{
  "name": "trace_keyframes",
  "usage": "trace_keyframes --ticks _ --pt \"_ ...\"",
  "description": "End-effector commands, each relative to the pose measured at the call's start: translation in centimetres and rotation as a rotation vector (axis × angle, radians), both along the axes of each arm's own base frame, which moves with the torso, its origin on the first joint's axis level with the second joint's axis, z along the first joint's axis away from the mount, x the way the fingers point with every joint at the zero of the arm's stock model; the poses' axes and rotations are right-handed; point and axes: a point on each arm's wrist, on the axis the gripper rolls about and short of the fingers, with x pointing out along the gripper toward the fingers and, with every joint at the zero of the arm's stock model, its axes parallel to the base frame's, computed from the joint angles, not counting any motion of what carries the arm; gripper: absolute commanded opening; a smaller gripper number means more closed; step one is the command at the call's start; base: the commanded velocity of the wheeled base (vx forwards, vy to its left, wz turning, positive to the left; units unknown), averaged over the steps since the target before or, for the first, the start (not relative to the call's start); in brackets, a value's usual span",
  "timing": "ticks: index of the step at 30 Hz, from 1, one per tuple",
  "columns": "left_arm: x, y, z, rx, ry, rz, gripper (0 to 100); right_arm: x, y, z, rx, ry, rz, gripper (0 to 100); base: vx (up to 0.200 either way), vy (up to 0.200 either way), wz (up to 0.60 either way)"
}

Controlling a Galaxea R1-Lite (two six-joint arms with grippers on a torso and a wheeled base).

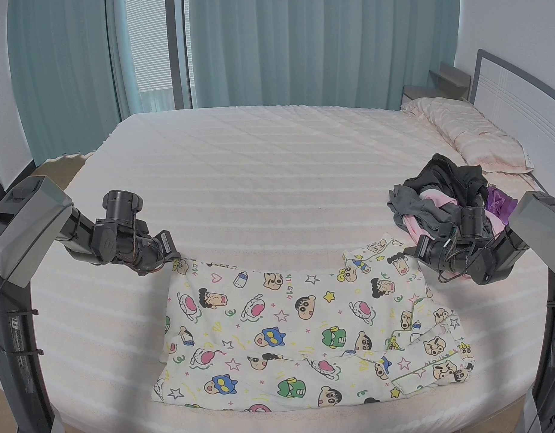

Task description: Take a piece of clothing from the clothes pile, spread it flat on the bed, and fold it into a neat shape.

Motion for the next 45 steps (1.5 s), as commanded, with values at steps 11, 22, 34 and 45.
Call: trace_keyframes --ticks 11,22,34,45 --pt "-0.5 0.3 1.4 0.001 -0.031 0.004 0 -0.9 -0.4 1.0 0.058 -0.078 -0.020 0 0.000 0.000 0.00" --pt "-0.9 0.3 1.1 0.031 -0.026 -0.024 0 -1.6 -0.4 1.3 0.067 -0.069 0.000 0 0.000 0.000 0.00" --pt "-2.9 0.4 1.7 0.084 -0.030 -0.077 0 -4.1 -0.4 2.8 0.093 -0.056 0.062 0 0.000 0.000 0.00" --pt "-5.4 0.4 2.2 0.126 -0.023 -0.120 0 -7.1 -1.3 2.7 0.113 -0.056 0.089 0 0.000 0.000 0.00"
